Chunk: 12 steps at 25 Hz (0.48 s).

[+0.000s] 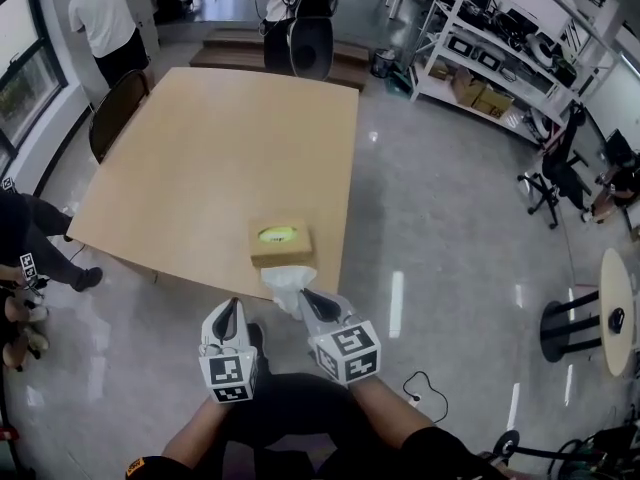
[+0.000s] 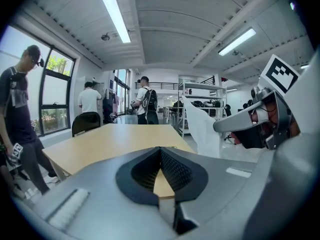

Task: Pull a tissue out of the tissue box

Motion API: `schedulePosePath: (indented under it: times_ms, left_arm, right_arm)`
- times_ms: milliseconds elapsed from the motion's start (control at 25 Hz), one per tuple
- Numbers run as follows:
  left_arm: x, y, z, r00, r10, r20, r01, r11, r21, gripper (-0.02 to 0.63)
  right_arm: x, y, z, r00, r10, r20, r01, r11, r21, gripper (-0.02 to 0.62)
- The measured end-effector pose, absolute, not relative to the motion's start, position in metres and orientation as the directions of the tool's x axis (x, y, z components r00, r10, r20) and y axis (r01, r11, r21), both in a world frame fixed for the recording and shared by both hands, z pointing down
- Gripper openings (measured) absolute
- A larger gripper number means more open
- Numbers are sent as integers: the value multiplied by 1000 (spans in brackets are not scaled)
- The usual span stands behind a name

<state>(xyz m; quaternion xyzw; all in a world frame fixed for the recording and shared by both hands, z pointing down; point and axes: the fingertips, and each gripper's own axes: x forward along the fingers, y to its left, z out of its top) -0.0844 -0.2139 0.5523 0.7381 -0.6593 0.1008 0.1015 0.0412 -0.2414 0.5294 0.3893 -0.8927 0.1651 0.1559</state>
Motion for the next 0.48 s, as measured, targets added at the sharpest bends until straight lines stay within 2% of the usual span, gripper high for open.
schedulePosePath:
  times_ms: [480]
  left_arm:
    - [-67, -145, 520, 2, -977, 212, -998, 12, 63, 18]
  right_arm:
    - [55, -182, 518, -715, -579, 393, -669, 729, -145, 0]
